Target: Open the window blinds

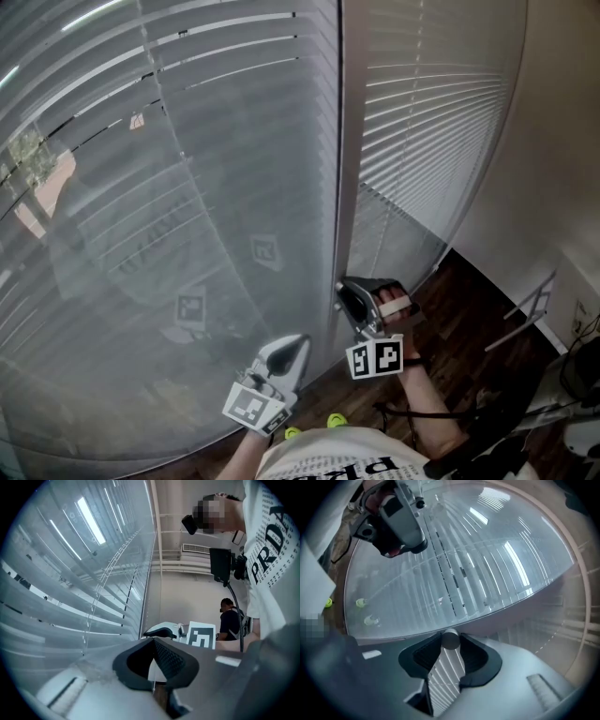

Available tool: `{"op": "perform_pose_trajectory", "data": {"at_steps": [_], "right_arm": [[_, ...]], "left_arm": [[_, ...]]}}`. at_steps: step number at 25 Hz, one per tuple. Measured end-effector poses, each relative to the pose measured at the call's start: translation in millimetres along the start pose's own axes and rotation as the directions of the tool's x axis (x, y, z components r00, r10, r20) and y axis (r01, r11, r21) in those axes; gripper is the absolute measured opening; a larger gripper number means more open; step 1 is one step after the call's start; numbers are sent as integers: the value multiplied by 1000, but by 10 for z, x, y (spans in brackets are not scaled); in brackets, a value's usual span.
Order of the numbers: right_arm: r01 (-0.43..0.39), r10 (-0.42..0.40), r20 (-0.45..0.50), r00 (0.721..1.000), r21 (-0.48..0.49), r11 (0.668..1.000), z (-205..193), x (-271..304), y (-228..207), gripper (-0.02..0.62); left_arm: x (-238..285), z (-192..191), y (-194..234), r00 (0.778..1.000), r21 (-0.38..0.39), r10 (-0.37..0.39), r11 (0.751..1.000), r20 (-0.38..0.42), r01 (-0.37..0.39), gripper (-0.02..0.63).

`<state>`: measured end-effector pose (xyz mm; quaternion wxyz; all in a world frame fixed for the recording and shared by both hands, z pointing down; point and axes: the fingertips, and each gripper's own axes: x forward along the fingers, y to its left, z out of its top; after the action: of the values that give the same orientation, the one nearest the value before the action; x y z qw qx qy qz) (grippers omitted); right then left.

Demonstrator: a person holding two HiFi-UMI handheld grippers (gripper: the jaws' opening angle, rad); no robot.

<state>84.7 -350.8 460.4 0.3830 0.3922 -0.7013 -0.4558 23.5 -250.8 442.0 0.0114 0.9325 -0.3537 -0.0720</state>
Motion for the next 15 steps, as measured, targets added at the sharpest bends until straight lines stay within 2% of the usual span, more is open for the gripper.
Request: {"op": "perform_pose_trajectory", "data": {"at_steps": [15], "right_arm": [[20, -24, 24, 999, 146, 989, 3, 10, -27, 129]], "left_arm": [[1, -15, 59, 1000, -2, 3, 1000, -3, -3, -8]]}}
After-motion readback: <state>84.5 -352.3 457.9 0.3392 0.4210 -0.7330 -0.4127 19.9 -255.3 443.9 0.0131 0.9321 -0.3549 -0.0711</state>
